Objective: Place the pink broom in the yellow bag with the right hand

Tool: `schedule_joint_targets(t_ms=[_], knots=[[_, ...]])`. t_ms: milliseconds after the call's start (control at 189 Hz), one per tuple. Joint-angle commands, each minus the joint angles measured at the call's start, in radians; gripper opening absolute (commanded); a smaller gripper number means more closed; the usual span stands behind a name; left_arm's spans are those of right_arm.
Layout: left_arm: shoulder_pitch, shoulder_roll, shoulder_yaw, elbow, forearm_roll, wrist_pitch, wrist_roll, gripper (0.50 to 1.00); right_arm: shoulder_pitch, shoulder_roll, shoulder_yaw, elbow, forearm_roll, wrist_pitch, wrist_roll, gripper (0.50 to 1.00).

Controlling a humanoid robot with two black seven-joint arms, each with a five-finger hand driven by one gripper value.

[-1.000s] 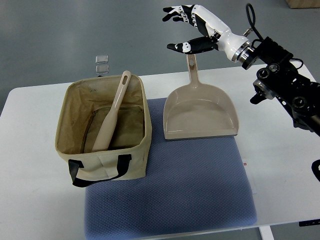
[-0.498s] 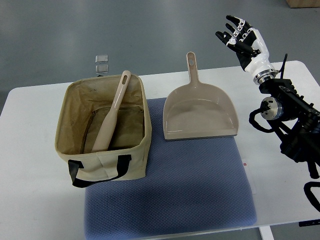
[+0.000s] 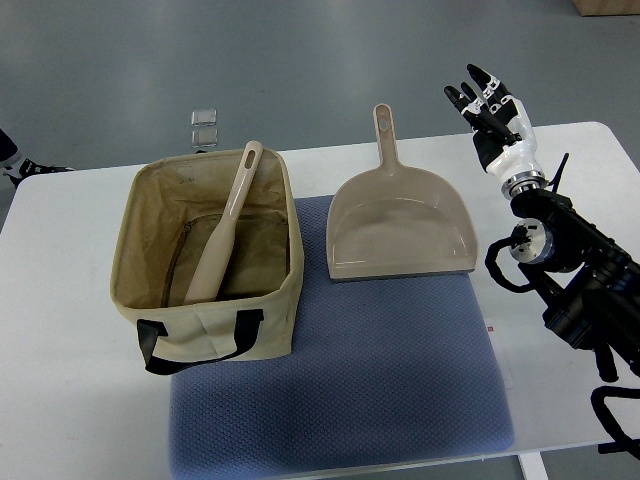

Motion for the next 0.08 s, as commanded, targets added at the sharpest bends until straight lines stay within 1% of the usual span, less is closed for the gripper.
schedule_joint_targets(t_ms=[0, 79], knots=[[0.000, 0.000, 0.000, 0.001, 0.000, 0.000, 0.001, 1.000, 0.000, 0.000, 0.000, -0.008, 0.000, -0.001, 0.009, 0.930], [0.000, 0.000, 0.002, 0.000, 0.000, 0.000, 0.000, 1.000, -0.002, 0.000, 0.002, -0.011, 0.023, -0.013, 0.015, 0.930]])
